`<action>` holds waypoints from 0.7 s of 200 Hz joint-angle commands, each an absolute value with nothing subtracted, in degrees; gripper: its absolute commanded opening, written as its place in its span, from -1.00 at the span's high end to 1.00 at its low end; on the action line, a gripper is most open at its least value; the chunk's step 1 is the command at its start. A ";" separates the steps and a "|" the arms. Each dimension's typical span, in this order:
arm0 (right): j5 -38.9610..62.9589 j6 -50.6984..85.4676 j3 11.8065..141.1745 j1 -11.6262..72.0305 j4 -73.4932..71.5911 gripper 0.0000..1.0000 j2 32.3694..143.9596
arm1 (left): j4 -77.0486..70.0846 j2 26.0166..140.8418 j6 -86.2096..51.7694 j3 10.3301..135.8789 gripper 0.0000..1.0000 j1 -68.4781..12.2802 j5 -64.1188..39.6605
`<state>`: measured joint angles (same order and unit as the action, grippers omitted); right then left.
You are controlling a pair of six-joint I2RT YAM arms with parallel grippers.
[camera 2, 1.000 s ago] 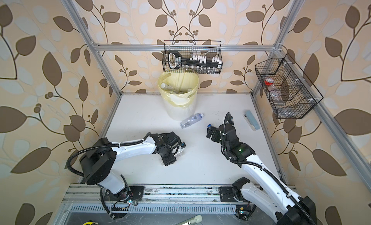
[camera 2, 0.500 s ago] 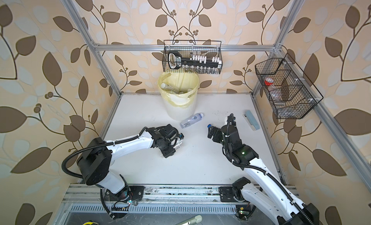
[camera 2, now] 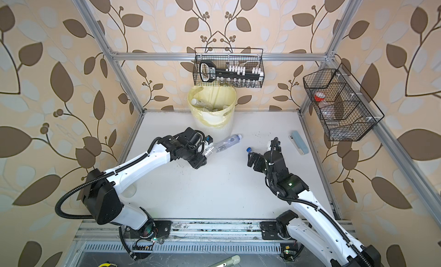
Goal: Throw the plastic bottles in the bin
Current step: Throw the plastic bottle into the trash bin.
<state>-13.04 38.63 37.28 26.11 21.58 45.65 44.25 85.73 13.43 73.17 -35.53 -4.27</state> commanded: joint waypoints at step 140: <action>-10.51 39.96 33.87 25.93 20.30 -1.00 45.87 | 48.11 74.17 11.70 79.29 -0.17 -27.57 -3.28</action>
<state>-11.33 39.42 35.33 26.11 21.15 45.50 47.07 77.49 11.81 76.23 -28.99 -3.86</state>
